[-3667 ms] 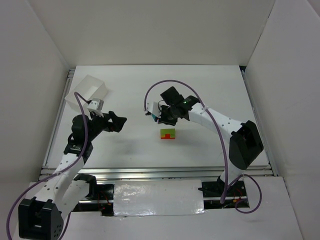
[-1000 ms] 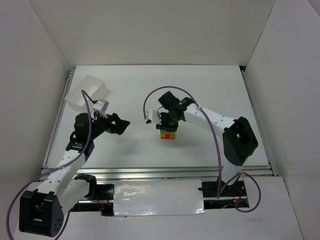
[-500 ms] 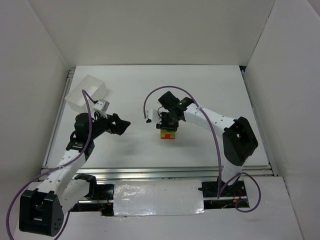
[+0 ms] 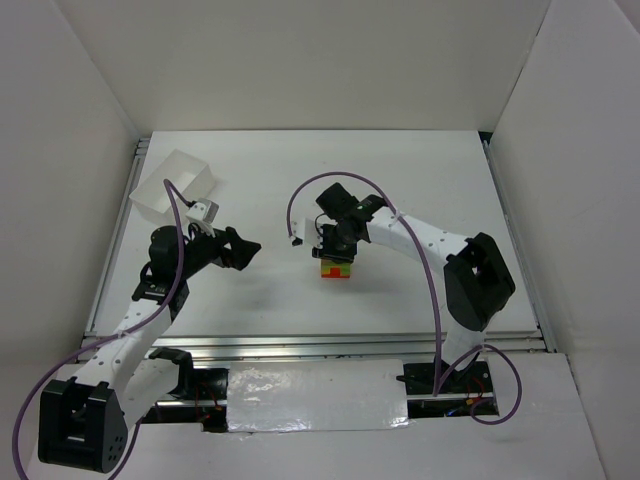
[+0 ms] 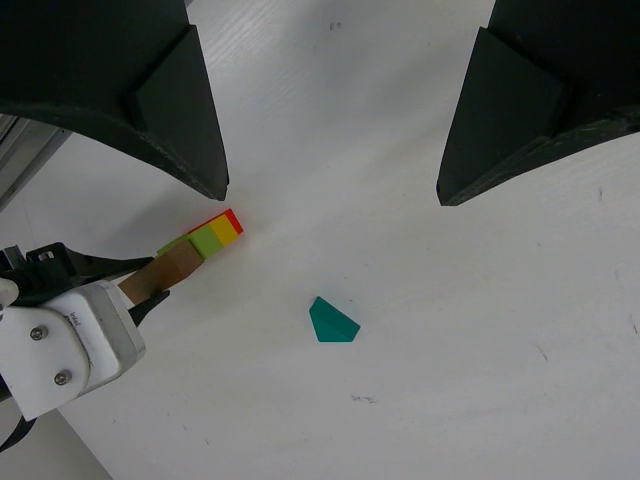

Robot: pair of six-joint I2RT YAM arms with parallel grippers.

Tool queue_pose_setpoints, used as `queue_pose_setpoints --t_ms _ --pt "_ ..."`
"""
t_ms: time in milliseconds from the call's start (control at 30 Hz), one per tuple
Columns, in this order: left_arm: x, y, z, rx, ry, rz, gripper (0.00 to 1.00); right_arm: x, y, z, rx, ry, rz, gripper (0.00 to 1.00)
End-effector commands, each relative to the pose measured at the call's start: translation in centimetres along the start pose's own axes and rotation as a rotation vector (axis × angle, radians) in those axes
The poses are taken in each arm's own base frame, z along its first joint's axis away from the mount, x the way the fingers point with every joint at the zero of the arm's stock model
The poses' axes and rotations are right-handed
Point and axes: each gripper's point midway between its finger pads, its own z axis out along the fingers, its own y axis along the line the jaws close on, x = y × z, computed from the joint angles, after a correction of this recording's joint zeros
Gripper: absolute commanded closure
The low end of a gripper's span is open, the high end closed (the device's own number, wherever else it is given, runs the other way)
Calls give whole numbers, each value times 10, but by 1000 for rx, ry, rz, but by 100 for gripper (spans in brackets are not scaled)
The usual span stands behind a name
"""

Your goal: Build the wood block tower

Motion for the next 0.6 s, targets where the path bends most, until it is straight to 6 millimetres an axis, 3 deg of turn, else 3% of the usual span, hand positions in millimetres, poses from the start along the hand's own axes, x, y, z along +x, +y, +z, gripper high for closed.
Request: queue_pose_setpoints --t_ms 0,567 --pt "-25 -9 0 41 -69 64 1 -18 -9 -5 31 -36 -9 70" --pt "-24 -12 0 54 -71 67 1 -18 -10 -5 43 -27 -2 67"
